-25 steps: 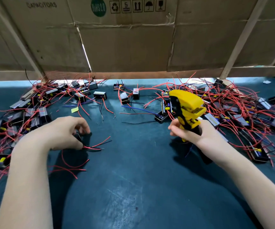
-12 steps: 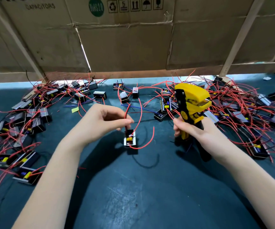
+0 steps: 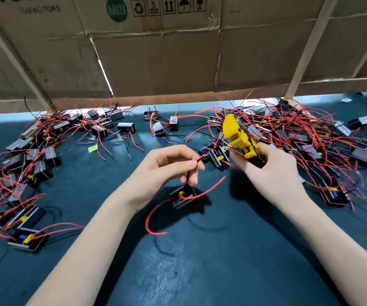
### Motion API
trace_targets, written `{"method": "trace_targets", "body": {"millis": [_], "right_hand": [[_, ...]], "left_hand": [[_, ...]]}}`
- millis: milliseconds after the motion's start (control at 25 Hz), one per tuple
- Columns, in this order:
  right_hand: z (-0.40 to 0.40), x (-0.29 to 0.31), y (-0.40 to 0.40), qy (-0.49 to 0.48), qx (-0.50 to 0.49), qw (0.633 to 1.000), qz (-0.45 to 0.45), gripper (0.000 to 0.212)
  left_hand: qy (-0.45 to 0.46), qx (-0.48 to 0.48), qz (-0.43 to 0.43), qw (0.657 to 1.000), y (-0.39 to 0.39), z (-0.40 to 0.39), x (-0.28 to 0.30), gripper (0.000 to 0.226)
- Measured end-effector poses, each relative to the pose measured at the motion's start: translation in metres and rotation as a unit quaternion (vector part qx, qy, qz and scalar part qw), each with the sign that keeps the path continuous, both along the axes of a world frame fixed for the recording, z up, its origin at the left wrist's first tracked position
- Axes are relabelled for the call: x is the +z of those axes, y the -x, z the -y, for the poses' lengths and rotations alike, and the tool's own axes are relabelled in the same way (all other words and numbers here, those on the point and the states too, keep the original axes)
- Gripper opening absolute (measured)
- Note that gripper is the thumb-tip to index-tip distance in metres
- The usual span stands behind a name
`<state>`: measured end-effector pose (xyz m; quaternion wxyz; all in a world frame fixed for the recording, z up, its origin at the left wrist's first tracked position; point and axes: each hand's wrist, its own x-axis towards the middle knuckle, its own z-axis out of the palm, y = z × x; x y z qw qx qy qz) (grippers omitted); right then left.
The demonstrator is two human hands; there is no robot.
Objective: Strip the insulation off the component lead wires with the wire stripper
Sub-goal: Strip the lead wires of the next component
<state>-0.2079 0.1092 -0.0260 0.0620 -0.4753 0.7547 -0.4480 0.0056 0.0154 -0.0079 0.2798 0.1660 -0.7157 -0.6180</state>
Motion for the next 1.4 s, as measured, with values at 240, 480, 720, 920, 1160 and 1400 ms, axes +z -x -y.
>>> {"method": "trace_targets", "body": {"millis": [240, 480, 720, 920, 1160, 1400], "right_hand": [[0.002, -0.005, 0.000, -0.032, -0.027, 0.995, -0.095, 0.046], [0.002, -0.004, 0.002, -0.041, -0.015, 0.993, -0.107, 0.044], [0.003, -0.003, 0.001, -0.054, -0.015, 0.991, -0.124, 0.046], [0.003, -0.004, 0.000, -0.051, -0.013, 0.991, -0.125, 0.046], [0.004, -0.006, 0.001, -0.049, -0.013, 0.989, -0.137, 0.048], [0.004, -0.006, 0.002, -0.049, -0.009, 0.990, -0.135, 0.048]], "left_hand": [[-0.007, -0.030, 0.055, 0.998, 0.005, -0.004, -0.005, 0.010], [-0.042, -0.032, 0.095, 0.994, 0.003, -0.006, -0.004, 0.006], [-0.101, -0.021, 0.142, 0.985, 0.003, -0.004, -0.002, 0.006], [-0.116, -0.026, 0.179, 0.977, 0.005, -0.006, -0.005, 0.011], [-0.065, -0.011, 0.206, 0.976, 0.005, -0.009, -0.007, 0.012], [-0.009, 0.040, 0.186, 0.982, 0.006, -0.011, -0.002, 0.009]]}}
